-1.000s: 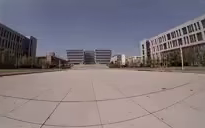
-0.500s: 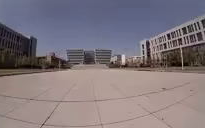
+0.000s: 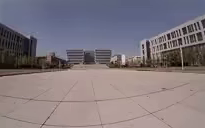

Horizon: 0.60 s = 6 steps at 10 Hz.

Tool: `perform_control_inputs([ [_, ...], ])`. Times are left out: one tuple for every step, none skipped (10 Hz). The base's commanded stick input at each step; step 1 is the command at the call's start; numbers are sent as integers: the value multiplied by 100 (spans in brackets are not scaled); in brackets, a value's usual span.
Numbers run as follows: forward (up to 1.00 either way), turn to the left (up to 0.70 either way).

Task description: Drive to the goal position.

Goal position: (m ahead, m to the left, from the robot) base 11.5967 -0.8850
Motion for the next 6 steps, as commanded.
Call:
perform_control_inputs([
  [4,0],
  [4,0],
  [4,0],
  [4,0],
  [4,0],
  [4,0],
])
